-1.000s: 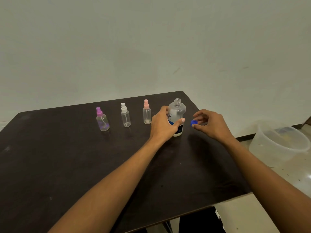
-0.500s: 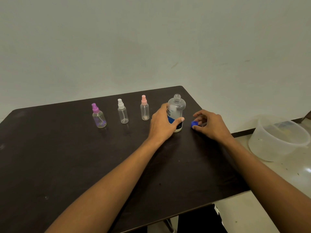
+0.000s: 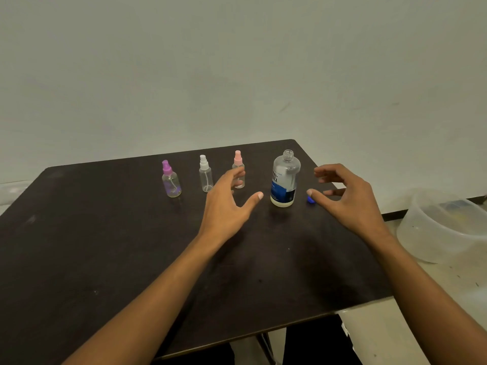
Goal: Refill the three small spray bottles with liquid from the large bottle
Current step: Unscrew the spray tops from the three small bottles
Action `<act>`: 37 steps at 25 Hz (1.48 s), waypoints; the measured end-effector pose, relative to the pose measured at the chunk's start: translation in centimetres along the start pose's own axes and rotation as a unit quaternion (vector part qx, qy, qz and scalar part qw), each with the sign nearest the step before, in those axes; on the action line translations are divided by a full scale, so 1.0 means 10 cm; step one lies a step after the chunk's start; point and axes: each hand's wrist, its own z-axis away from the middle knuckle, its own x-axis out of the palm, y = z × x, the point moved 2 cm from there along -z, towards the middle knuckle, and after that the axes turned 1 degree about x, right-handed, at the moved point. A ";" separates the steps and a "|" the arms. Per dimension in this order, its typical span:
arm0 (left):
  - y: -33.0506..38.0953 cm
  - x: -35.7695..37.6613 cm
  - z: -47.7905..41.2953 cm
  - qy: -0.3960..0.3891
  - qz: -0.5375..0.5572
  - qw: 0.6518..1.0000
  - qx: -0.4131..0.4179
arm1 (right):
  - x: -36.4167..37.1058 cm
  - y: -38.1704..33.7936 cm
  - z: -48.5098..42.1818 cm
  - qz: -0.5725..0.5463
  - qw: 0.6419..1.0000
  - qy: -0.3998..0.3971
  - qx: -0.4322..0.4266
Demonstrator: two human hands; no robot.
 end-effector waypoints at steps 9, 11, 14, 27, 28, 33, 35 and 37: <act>-0.07 -0.34 0.27 0.040 0.006 0.999 0.010 | 0.13 -0.36 0.28 -0.012 0.999 -0.038 -0.017; -0.09 -0.33 0.26 0.038 0.009 0.999 0.007 | 0.19 -0.41 0.27 -0.020 0.999 -0.046 -0.015; -0.17 -0.26 0.17 0.031 0.005 1.000 -0.004 | 0.34 -0.52 0.22 -0.041 0.997 -0.058 -0.006; -0.58 0.26 -0.68 0.022 -0.022 0.995 -0.096 | 1.45 -0.83 -0.59 -0.038 0.999 -0.014 -0.014; -0.62 0.30 -0.74 0.022 -0.020 0.995 -0.100 | 1.53 -0.80 -0.67 -0.020 1.000 -0.011 -0.001; -0.71 0.39 -0.92 0.026 -0.023 0.993 -0.111 | 1.82 -0.62 -0.95 0.037 0.996 -0.035 0.067; -0.74 0.39 -0.94 0.022 -0.026 0.993 -0.115 | 1.88 -0.54 -0.99 0.045 0.995 -0.043 0.083; -0.77 0.40 -0.93 0.020 -0.019 0.992 -0.121 | 1.93 -0.48 -1.00 0.050 0.994 -0.046 0.087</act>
